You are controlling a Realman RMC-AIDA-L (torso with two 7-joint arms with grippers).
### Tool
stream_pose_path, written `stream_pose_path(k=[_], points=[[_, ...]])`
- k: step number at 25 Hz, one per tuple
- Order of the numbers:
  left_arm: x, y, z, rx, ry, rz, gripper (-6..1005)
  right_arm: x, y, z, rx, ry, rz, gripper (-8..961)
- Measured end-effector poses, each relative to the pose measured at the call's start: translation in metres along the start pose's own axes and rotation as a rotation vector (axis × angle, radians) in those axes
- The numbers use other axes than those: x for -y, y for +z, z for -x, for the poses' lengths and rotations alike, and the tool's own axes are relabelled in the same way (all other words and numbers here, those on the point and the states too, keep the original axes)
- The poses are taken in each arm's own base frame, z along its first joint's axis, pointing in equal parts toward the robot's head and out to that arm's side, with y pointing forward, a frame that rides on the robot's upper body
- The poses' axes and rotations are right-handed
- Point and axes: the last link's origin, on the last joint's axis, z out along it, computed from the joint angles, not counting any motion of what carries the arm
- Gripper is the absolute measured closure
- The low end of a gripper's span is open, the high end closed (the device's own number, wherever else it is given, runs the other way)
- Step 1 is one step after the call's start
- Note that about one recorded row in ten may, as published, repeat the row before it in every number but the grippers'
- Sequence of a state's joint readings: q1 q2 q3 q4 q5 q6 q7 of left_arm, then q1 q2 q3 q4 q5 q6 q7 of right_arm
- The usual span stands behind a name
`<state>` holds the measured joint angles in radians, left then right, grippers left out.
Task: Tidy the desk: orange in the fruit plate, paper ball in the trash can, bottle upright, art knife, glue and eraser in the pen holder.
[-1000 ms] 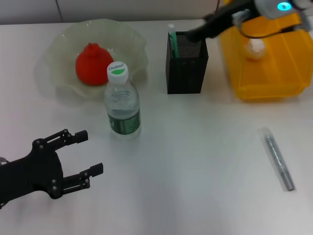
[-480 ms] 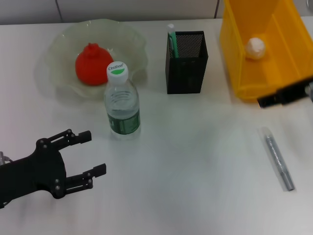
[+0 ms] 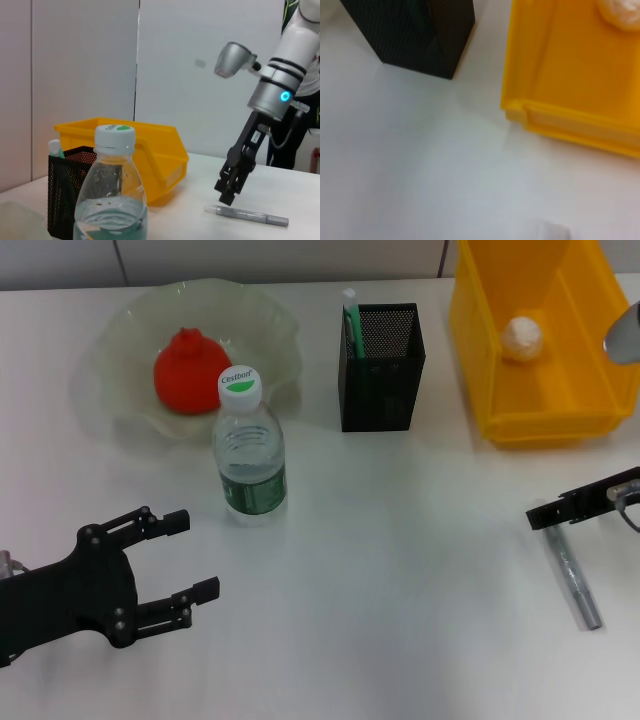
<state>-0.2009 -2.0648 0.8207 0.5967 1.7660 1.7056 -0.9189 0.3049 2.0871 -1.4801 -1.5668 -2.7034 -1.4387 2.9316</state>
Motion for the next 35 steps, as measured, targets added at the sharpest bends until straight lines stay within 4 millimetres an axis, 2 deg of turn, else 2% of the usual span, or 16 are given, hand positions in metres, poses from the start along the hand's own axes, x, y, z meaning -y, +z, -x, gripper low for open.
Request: stream_pose_path(k=[3, 9, 15, 24, 28, 32, 33, 34, 35], points=[[0.000, 0.000, 0.000, -0.001, 0.000, 0.001, 199, -0.001, 0.008, 0.000, -0.017, -0.004, 0.005, 172], [0.000, 0.000, 0.000, -0.001, 0.000, 0.001, 199, -0.001, 0.017, -0.001, -0.057, -0.004, 0.012, 285], [0.000, -0.001, 0.000, 0.000, -0.002, -0.001, 199, -0.001, 0.022, -0.003, -0.083, 0.000, 0.015, 509], [0.000, -0.001, 0.000, 0.000, -0.001, -0.001, 199, -0.002, 0.022, -0.004, -0.079, -0.021, 0.047, 695], [0.000, -0.001, 0.000, -0.002, 0.000, 0.000, 199, -0.009, 0.001, 0.006, 0.078, -0.049, 0.208, 764], [0.000, -0.001, 0.000, 0.000, 0.001, -0.001, 199, -0.008, -0.028, 0.023, 0.391, -0.083, 0.391, 805], [0.000, -0.001, 0.000, 0.000, 0.001, -0.001, 199, -0.006, -0.036, 0.031, 0.555, -0.114, 0.440, 805], [0.000, -0.001, 0.000, 0.000, 0.001, -0.001, 199, -0.006, -0.036, 0.031, 0.555, -0.114, 0.440, 804], [0.000, 0.000, 0.000, 0.000, 0.001, -0.001, 199, -0.006, -0.038, 0.035, 0.638, -0.133, 0.460, 804]])
